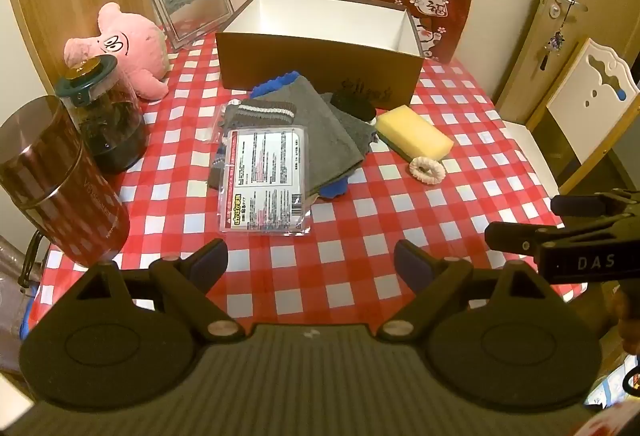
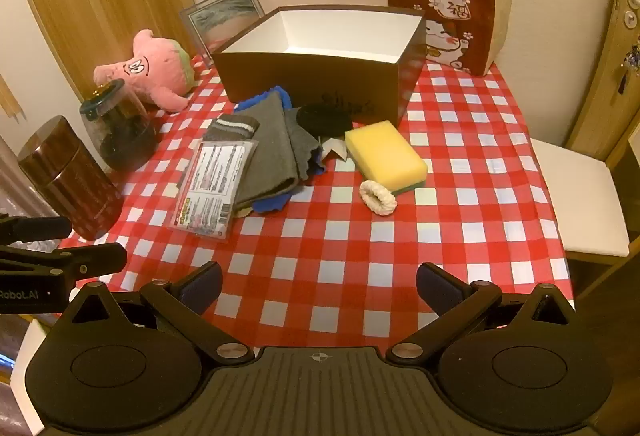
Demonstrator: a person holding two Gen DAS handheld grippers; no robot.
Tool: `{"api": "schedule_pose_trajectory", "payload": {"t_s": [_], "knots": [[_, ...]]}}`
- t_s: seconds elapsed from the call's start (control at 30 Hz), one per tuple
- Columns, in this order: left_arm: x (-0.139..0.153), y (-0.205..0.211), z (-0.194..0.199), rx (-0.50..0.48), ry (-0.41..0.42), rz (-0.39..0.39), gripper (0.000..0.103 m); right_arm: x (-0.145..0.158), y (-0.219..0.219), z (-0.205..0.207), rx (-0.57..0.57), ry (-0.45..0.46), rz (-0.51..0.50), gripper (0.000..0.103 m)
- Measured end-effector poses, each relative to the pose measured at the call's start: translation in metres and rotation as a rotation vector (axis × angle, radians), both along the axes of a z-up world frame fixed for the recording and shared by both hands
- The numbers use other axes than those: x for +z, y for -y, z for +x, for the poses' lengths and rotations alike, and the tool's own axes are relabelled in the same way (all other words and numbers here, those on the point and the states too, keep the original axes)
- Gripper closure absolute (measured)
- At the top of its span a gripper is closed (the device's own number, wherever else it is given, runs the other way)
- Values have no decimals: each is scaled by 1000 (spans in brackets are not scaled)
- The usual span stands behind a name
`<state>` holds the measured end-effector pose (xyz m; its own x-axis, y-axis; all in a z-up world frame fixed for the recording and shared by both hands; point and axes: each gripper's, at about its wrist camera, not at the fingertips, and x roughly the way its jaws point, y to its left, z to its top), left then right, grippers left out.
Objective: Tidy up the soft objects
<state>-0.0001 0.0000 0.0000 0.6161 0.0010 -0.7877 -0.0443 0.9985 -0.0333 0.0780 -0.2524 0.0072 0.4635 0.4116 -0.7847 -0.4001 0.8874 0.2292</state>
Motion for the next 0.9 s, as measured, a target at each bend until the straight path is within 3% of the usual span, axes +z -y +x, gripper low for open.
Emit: {"api": "schedule_pose_trajectory", "payload": {"t_s": [0.9], "knots": [[0,0,0,-1,0,4,14,0,-2,-1,0,3,2,0]]}}
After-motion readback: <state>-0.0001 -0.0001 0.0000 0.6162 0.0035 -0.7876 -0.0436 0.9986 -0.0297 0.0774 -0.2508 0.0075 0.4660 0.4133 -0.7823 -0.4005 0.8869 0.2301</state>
